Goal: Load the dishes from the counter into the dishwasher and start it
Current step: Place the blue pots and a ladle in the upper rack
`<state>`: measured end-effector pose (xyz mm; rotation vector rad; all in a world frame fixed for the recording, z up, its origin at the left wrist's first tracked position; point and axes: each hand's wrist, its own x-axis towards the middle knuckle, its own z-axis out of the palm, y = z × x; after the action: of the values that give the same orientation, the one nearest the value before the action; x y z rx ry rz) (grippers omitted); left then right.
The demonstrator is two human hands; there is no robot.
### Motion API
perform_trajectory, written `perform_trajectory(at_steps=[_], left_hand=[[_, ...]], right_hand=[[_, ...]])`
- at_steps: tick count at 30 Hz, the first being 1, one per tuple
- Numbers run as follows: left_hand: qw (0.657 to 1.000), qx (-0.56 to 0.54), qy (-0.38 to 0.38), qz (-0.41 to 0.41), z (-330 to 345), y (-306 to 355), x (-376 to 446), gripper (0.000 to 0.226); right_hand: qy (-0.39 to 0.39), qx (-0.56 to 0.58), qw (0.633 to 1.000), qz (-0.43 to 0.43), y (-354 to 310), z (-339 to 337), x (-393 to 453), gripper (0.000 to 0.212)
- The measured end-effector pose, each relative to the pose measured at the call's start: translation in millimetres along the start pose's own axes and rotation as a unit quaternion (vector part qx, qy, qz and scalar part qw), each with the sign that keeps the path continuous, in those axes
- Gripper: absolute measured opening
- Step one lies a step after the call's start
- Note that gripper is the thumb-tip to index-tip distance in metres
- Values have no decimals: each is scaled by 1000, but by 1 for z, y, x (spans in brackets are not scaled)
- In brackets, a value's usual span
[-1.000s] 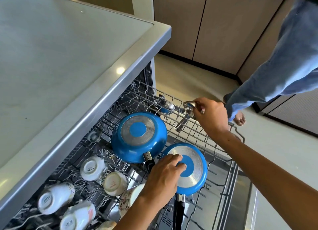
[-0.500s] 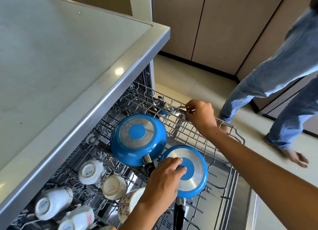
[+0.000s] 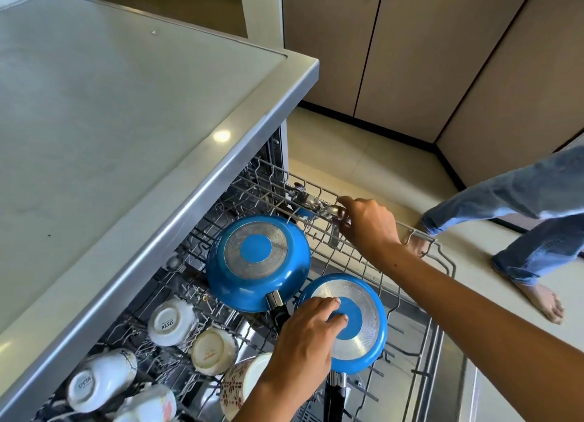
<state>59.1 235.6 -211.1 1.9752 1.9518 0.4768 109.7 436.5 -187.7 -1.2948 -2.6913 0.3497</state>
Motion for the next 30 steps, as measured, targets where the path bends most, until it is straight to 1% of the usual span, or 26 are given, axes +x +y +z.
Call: perform_trajectory(at_steps=[2, 5, 12, 16, 18, 21, 23, 25, 28, 30], left_hand=[[1000, -3, 0, -3, 0, 0, 0, 45], [1000, -3, 0, -7, 1, 0, 1, 47], [1000, -4, -2, -5, 0, 0, -1, 49], [1000, -3, -2, -6, 0, -1, -2, 48], [1000, -9, 2, -5, 0, -3, -1, 46], [1000, -6, 19, 4, -1, -5, -2, 47], [999, -6, 38, -2, -4, -5, -5, 50], [998, -14, 64, -22, -8, -3, -11, 48], [992, -14, 107, -66, -5, 7, -31, 38], [987, -18, 134, -91, 3, 18, -50, 30]], right_hand=[[20, -19, 999, -28, -2, 3, -6, 31], [35, -28, 998, -35, -4, 4, -11, 32], [19, -36, 999, -15, -4, 2, -8, 31], [5, -12, 1000, -20, -1, -1, -5, 32], [0, -7, 999, -32, 2, -3, -9, 36], [38, 20, 998, -38, 8, -8, -27, 48], [67, 43, 996, -39, 12, -13, -45, 41], [77, 70, 994, -44, 17, -19, -69, 31], [59, 103, 990, -71, 26, -26, -115, 22], [46, 102, 989, -96, 35, -27, -147, 16]])
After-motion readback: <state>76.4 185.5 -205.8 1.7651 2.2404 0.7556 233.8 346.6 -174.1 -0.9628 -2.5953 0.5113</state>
